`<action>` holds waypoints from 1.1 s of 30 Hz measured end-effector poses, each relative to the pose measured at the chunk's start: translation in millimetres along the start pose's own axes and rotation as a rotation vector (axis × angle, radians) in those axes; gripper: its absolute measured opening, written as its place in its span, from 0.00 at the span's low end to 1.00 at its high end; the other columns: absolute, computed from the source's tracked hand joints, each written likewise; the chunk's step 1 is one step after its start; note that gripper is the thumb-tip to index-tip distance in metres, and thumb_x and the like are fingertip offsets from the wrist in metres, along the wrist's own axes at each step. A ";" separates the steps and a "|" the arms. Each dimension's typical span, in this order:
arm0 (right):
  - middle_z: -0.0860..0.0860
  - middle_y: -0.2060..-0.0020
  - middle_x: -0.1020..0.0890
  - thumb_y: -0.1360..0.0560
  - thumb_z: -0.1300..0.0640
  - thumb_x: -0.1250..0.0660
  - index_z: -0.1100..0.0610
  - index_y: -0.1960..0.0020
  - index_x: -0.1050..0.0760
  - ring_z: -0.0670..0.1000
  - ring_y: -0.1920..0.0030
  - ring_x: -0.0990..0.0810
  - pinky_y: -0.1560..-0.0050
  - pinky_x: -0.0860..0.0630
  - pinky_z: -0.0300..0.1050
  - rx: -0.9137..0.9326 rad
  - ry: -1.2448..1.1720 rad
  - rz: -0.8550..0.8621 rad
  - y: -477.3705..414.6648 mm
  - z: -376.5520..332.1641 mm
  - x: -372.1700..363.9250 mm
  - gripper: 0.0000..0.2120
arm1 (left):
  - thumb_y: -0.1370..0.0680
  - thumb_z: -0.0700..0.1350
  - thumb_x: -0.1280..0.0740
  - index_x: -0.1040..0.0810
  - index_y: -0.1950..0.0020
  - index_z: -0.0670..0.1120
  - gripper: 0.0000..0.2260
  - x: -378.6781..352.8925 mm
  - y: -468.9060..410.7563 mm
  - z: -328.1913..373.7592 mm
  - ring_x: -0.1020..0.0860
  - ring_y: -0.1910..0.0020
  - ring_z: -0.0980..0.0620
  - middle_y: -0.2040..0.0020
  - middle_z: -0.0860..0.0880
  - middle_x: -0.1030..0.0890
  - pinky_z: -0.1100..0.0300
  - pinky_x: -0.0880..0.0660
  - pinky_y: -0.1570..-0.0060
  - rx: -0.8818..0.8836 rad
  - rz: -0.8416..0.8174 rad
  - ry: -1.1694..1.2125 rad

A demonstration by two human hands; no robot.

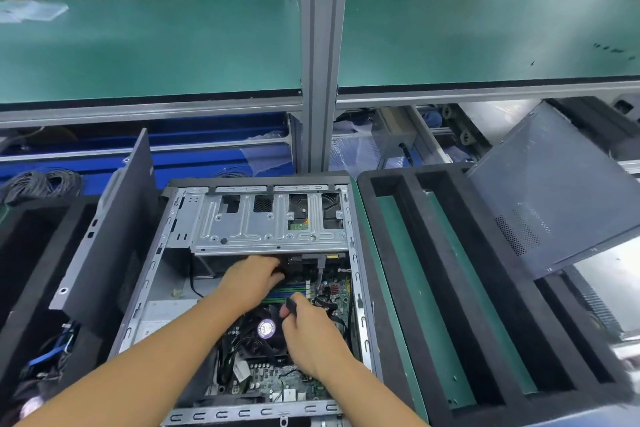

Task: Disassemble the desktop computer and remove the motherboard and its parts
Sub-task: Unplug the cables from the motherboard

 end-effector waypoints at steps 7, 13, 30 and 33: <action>0.46 0.71 0.24 0.17 0.55 0.46 0.47 0.48 0.30 0.51 0.66 0.20 0.53 0.24 0.51 0.031 -0.590 0.070 2.9 -10.4 18.1 0.07 | 0.19 0.45 0.34 0.24 0.48 0.61 0.09 72.8 52.4 22.5 0.19 0.62 0.55 0.56 0.53 0.15 0.60 0.22 0.60 -0.083 0.034 0.824; 0.49 0.63 0.32 0.29 0.44 0.29 0.44 0.41 0.27 0.49 0.63 0.31 0.59 0.30 0.48 0.267 -0.705 0.083 5.7 -75.6 55.8 0.18 | 0.18 0.41 0.35 0.27 0.43 0.45 0.05 161.0 67.7 48.2 0.19 0.66 0.50 0.58 0.43 0.15 0.63 0.33 0.80 -0.082 0.221 1.273; 0.41 0.65 0.19 0.25 0.50 0.36 0.45 0.51 0.22 0.37 0.67 0.26 0.65 0.32 0.29 0.341 -0.488 0.378 38.9 -82.2 188.0 0.05 | 0.30 0.50 0.27 0.16 0.44 0.54 0.15 187.4 54.4 159.5 0.19 0.47 0.57 0.49 0.53 0.15 0.61 0.24 0.48 -0.207 0.200 1.552; 0.38 0.69 0.22 0.20 0.45 0.41 0.45 0.54 0.21 0.37 0.69 0.28 0.64 0.32 0.36 0.309 -0.632 0.472 51.7 -61.9 224.6 0.11 | 0.34 0.68 0.27 0.33 0.27 0.63 0.37 177.4 35.3 177.3 0.28 0.32 0.60 0.33 0.62 0.25 0.58 0.31 0.35 -0.261 0.150 1.269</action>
Point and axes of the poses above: each hand's wrist, its own y-axis away from the middle knuckle, its own x-axis out of the back of the hand, z = x × y, the point moved 10 cm from there along -y, towards the middle knuckle
